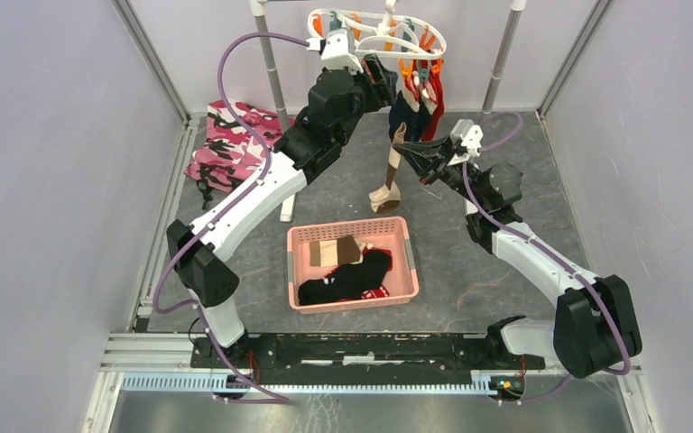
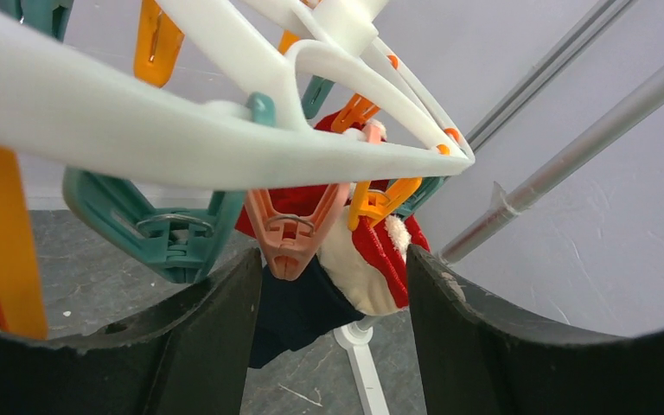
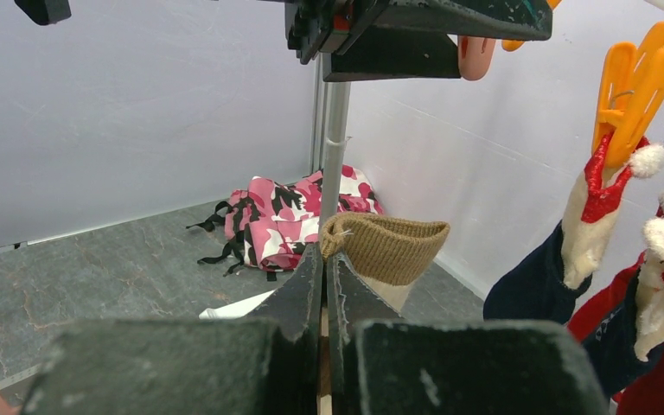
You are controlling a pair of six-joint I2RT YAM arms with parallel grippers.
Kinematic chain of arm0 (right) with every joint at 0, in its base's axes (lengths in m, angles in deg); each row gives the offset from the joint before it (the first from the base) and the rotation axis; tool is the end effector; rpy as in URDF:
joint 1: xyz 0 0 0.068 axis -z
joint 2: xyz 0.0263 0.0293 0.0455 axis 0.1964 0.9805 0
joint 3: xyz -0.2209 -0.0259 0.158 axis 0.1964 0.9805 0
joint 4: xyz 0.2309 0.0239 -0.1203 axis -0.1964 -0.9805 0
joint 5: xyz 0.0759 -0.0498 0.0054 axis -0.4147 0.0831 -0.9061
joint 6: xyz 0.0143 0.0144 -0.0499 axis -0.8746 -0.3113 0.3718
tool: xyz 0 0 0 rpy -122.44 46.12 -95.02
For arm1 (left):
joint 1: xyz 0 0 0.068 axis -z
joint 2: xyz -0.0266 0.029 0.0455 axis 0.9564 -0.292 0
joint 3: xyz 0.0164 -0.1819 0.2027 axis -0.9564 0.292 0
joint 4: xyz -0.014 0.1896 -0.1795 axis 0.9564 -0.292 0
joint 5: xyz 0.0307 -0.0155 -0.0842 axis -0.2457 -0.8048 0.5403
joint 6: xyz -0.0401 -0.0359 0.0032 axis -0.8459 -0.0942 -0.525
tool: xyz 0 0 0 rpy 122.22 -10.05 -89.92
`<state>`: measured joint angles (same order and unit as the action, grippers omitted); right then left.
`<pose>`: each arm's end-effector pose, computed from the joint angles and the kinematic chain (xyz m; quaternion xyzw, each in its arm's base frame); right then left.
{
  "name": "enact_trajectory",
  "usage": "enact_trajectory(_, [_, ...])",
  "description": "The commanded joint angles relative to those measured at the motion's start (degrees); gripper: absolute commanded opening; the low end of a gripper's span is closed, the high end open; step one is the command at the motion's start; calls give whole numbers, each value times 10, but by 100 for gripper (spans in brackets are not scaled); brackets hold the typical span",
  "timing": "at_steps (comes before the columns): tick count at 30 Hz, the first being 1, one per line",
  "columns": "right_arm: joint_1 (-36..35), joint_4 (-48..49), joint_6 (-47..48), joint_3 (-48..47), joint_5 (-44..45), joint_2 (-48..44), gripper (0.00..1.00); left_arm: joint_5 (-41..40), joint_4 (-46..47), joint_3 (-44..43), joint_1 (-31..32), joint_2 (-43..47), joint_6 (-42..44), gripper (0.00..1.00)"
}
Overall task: Clip the socks to the hanger
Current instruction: Open the clamp at the hanger.
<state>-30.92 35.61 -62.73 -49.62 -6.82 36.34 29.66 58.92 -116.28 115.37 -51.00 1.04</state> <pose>0.2578 0.1135 0.3417 -0.2919 0.4997 0.3710 0.7262 0.3158 -0.2700 0.4614 -0.0395 0.6974 -0.2893 0.6545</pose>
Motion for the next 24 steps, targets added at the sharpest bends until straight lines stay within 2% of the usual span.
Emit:
enact_trajectory(1, [2,15,1,2,11,-16,0,-18,34,-12,1,6,27,68])
enact_trajectory(12, [2,2,5,0,28,-16,0,-33,30,17,1,43,40,69])
enact_trajectory(17, [2,-18,13,-4,54,-14,0,-38,28,29,1,65,40,75])
enact_trajectory(24, [2,-33,25,-12,75,-13,0,-17,13,27,-4,79,32,78])
